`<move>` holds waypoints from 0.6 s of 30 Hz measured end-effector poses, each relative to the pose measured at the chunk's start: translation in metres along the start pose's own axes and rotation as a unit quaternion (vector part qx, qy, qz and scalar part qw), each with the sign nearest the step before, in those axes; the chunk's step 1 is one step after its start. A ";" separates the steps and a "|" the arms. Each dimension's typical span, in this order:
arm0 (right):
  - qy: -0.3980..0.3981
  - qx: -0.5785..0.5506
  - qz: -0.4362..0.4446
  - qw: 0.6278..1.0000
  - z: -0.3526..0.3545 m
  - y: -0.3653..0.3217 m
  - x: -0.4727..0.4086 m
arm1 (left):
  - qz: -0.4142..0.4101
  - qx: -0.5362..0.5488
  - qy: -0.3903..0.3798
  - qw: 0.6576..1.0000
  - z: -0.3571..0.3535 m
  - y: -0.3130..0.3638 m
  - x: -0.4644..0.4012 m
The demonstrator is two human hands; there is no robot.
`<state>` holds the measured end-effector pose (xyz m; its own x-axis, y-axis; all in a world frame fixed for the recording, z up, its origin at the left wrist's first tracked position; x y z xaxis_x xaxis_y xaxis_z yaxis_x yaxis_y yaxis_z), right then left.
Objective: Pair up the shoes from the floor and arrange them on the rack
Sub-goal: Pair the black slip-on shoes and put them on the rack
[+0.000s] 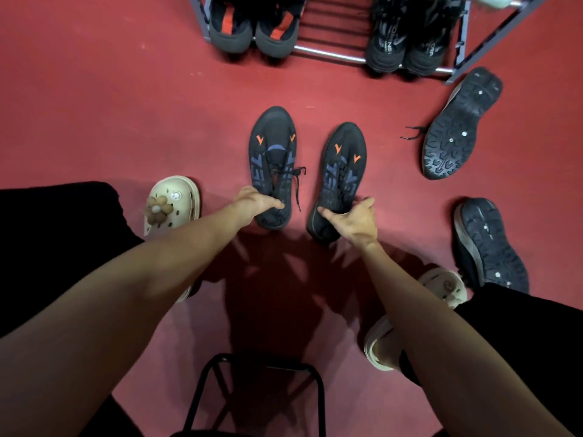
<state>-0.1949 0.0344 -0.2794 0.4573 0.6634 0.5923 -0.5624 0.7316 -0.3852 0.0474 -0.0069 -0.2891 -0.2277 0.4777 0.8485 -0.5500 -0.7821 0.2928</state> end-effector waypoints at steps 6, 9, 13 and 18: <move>-0.101 -0.072 -0.089 0.988 -0.028 0.010 -0.006 | 0.012 0.005 0.046 0.999 -0.005 -0.018 -0.001; -0.128 -0.132 -0.114 0.976 -0.032 0.012 -0.004 | 0.011 0.087 0.043 0.995 -0.009 -0.017 0.001; -0.161 -0.203 -0.123 0.958 -0.023 -0.005 0.007 | 0.048 0.254 -0.023 0.966 -0.012 -0.007 0.022; -0.206 -0.221 -0.146 0.942 0.010 -0.036 0.029 | 0.021 0.313 -0.007 0.949 0.013 0.017 0.058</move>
<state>-0.1681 0.0259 -0.2408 0.1894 0.3737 0.9080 -0.0708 0.9275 -0.3670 0.0349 0.0024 -0.2289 -0.2249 0.4385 0.8701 0.0463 -0.8872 0.4591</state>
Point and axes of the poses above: each hand's wrist, its own x-axis away from the middle knuckle, its own z-axis out of the back of the hand, y = z × x, the point moved 6 cm from there along -x, towards the middle knuckle, and after that the axes turned 1 degree about y, right-handed, at the moved point
